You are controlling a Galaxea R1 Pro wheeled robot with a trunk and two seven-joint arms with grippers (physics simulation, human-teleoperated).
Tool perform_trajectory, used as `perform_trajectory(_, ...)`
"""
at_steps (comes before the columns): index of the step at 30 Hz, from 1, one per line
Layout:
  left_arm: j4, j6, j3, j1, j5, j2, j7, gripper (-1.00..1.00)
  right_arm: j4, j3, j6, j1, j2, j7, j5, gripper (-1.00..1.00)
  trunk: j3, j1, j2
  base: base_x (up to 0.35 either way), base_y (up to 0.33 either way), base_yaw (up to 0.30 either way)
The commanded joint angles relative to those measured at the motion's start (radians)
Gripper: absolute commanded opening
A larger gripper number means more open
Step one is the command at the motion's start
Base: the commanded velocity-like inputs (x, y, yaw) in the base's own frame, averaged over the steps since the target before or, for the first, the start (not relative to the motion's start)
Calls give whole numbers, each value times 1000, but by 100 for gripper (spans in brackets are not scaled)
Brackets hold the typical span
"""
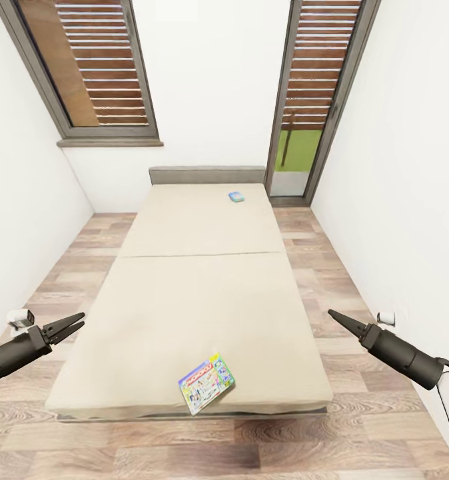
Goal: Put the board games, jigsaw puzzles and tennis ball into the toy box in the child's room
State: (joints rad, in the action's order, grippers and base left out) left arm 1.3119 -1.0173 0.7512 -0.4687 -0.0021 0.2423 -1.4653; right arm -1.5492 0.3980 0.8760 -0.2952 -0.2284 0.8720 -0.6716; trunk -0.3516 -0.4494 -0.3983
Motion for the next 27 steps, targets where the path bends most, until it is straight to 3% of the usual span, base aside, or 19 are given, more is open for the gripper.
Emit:
perform_trajectory(1, 1, -11, 0, -1, -1, 0, -4, 100, 0, 1, 5, -1, 0, 2, 0, 100, 0, -1, -2, 0, 0, 0)
perform_trajectory(20, 0, -11, 0, -1, -1, 0, -4, 100, 0, 1, 4, -1, 0, 2, 0, 100, 32, -1, -2, 0, 0, 0)
perform_trajectory(27, 1, -11, 0, -1, -1, 0, -4, 100, -1, -37, 2, -1, 0, 0, 0, 100, 43, -1, -2, 0, 0, 0)
